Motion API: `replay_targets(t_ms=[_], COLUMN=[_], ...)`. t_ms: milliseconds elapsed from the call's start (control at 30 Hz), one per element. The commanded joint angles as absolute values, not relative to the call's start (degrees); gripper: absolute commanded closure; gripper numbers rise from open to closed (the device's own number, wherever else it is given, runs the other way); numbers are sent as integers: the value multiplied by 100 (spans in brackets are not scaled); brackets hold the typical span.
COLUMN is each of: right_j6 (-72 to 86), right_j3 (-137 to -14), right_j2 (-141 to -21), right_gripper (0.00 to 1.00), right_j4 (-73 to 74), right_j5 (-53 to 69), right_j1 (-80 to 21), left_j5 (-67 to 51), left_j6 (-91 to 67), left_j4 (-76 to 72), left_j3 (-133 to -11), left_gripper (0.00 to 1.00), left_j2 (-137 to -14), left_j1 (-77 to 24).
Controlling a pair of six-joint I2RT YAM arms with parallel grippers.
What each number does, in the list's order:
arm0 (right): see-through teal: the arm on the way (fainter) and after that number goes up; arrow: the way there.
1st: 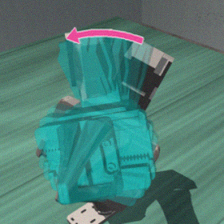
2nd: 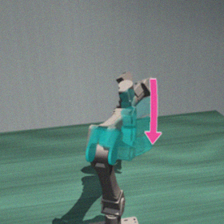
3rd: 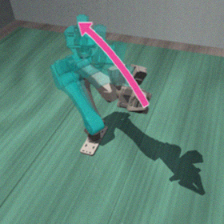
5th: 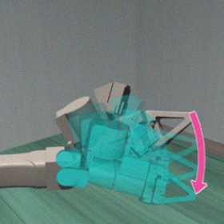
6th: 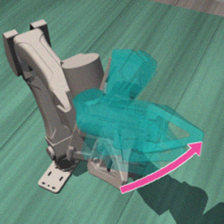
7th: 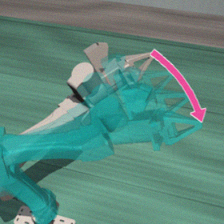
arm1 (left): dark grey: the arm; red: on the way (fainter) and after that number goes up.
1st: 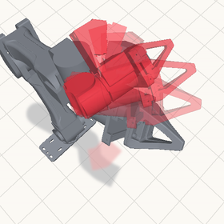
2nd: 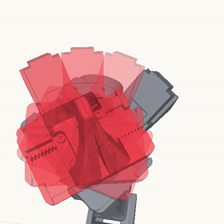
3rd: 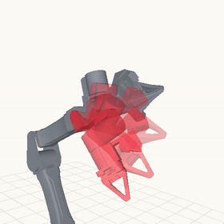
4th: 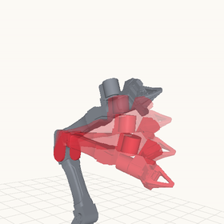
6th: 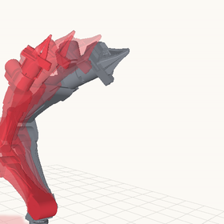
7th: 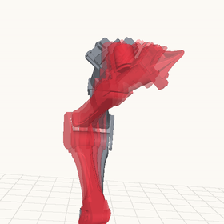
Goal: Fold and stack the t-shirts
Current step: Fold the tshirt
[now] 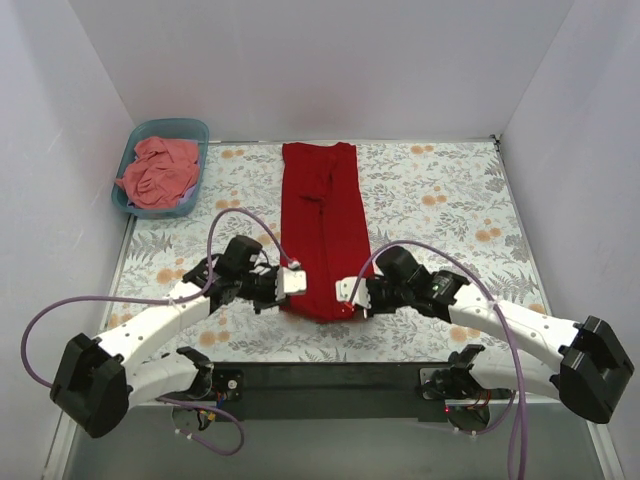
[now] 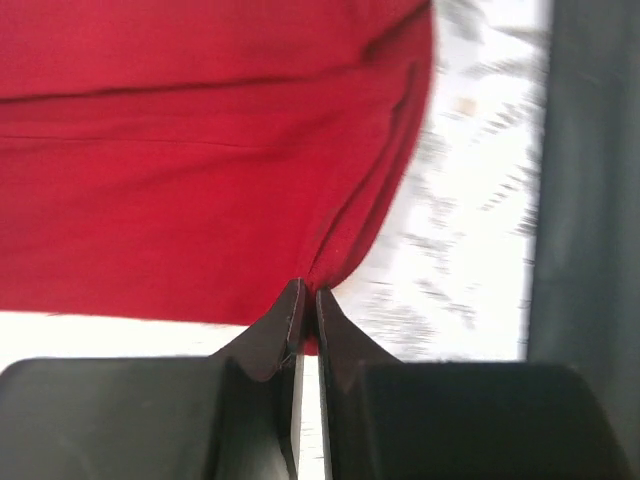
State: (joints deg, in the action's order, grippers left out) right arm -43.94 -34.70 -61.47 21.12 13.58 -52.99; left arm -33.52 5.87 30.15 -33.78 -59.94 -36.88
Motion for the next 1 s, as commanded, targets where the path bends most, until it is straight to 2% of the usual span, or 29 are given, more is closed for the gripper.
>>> replay_targets(t_ms=[0, 233, 533, 967], right_j6=[-4842, -5712, -6433, -6838], right_j3=[-4130, -4903, -6134, -7382], right_j2=[-6424, -7653, -9121, -10520], right_gripper=[99, 99, 99, 99], right_j4=[1996, 1415, 967, 765], right_j5=[1388, 1792, 2232, 2373], right_j1=[-4826, -3808, -3016, -2619], left_j5=[-3603, -3761, -3894, -3946], left_j6=[966, 1459, 1775, 2056], left_j4=[2717, 1706, 1020, 791], left_j3=[-4059, -4973, -6062, -7048], left_gripper=[100, 100, 100, 100], left_j2=[-6510, -7926, -9342, -10608], left_j1=[-3078, -2339, -1802, -1450])
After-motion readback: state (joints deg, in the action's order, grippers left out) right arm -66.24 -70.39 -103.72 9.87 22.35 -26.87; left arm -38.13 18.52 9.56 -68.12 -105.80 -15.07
